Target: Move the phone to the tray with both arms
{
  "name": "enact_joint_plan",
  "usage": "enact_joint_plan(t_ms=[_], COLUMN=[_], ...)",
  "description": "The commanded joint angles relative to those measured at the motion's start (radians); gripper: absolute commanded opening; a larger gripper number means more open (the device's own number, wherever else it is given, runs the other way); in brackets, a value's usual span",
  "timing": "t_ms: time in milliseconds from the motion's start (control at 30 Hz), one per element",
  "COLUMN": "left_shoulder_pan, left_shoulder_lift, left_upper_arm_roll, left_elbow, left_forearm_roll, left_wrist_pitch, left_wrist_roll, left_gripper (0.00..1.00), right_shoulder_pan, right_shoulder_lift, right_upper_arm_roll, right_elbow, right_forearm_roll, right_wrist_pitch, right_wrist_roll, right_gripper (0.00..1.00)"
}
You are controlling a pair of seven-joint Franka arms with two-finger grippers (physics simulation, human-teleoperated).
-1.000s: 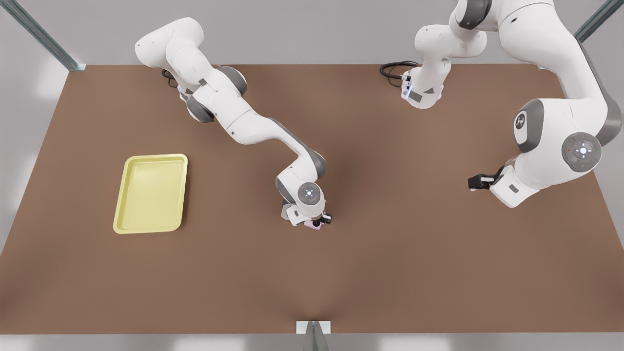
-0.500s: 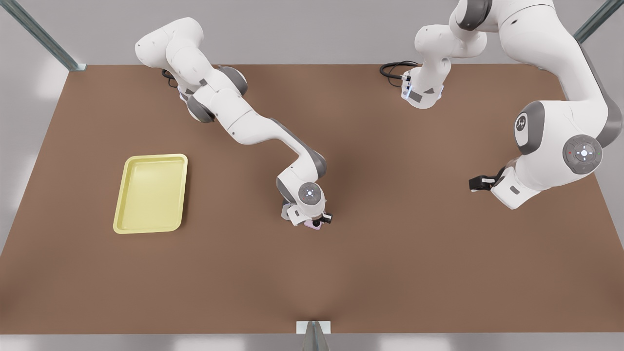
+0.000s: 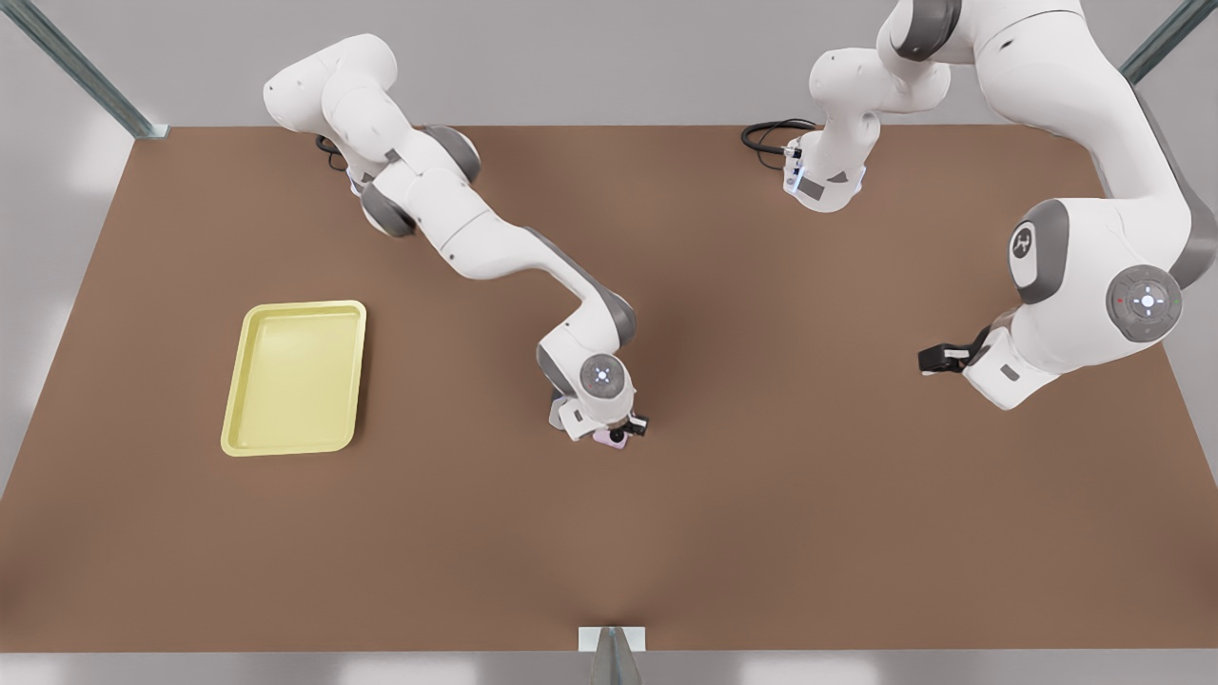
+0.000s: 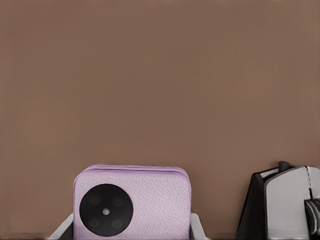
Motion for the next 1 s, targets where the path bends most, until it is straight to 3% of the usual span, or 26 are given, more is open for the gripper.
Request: enact_joint_plan(t_ms=[0,100,233,333,433,567,733,800,833,867,967], left_shoulder_pan=[-0.001,-0.001,-0.002,-0.002,-0.005,-0.013,-0.015,-0.015,-0.015,-0.015,-0.016], left_shoulder_lift=[-0.001,-0.003,-0.003,-0.003,-0.001,-0.001,-0.001,-0.001,-0.001,-0.001,-0.003], left_upper_arm_roll=[0.001,0.001,0.001,-0.001,-0.006,-0.01,-0.012,-0.012,-0.012,-0.012,-0.012], left_elbow=[0.0,0.002,0.008,0.007,0.007,0.007,0.007,0.008,0.008,0.007,0.008], left_forearm_roll=[-0.005,-0.006,-0.008,-0.009,-0.009,-0.009,-0.009,-0.008,-0.006,-0.006,-0.005], left_wrist_pitch=[-0.002,-0.002,-0.002,-0.002,-0.002,0.0,0.0,0.0,-0.002,-0.002,-0.002], left_wrist_roll=[0.001,0.0,-0.003,-0.008,-0.014,-0.016,-0.016,-0.017,-0.017,-0.017,-0.019], left_gripper=[1.0,1.0,1.0,1.0,1.0,1.0,1.0,1.0,1.0,1.0,1.0], right_shoulder_pan=[-0.005,-0.06,-0.192,-0.358,-0.499,-0.732,-0.953,-0.953,-0.953,-0.951,-0.938], right_shoulder_lift=[-0.037,-0.16,-0.395,-0.628,-0.835,-0.969,-0.963,-0.941,-0.935,-0.938,-0.947], right_upper_arm_roll=[0.0,0.003,0.003,0.003,0.001,0.0,-0.034,-0.082,-0.088,-0.088,-0.086], right_elbow=[-0.028,-0.165,-0.494,-0.89,-1.137,-1.392,-1.483,-1.483,-1.479,-1.472,-1.458], right_forearm_roll=[0.003,0.009,0.02,0.02,0.018,0.017,0.018,0.017,0.017,0.017,0.017], right_wrist_pitch=[-0.011,-0.008,0.008,0.149,0.149,0.242,0.293,0.32,0.327,0.316,0.305], right_wrist_roll=[-0.02,-0.07,-0.303,-0.576,-0.79,-1.156,-1.529,-1.604,-1.607,-1.604,-1.603], right_gripper=[0.74,0.74,0.74,0.74,0.74,0.74,0.74,0.75,0.92,1.0,1.0])
